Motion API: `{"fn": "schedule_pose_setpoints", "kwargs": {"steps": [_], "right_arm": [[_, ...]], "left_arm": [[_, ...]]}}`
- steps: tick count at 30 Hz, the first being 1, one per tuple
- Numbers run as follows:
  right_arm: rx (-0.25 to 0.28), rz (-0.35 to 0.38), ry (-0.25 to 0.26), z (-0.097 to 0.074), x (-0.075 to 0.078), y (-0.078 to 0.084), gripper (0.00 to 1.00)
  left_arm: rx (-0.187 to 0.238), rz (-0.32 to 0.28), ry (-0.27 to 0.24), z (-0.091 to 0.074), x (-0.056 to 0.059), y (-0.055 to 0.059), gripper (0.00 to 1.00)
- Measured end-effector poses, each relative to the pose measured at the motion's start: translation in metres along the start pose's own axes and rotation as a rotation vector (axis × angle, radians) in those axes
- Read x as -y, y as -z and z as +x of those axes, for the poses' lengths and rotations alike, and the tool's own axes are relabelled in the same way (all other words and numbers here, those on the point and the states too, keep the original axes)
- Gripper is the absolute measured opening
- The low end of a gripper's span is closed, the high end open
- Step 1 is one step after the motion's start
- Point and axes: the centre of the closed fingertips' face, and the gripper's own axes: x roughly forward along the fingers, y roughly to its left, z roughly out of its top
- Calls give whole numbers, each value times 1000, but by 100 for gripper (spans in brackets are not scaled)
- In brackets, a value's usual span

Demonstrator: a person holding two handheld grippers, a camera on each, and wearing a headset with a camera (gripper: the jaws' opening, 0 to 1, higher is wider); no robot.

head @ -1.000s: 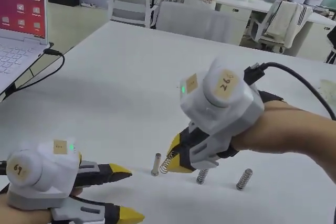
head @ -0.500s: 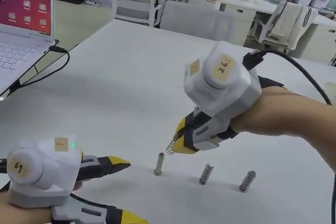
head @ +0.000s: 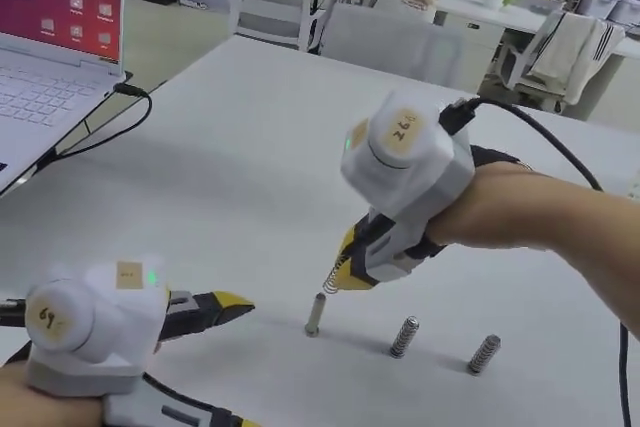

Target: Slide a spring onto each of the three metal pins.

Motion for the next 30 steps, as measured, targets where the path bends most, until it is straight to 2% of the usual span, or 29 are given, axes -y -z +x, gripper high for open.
{"fn": "schedule_pose_setpoints", "kwargs": {"steps": [14,30], "right_arm": [[-21,2,-30,13,1,1,8],[-45,1,-57,27,2,4,8]], "left_arm": [[5,-8,2,-1,4,-1,98],[-2,-16,-4,-3,3,2,96]]}}
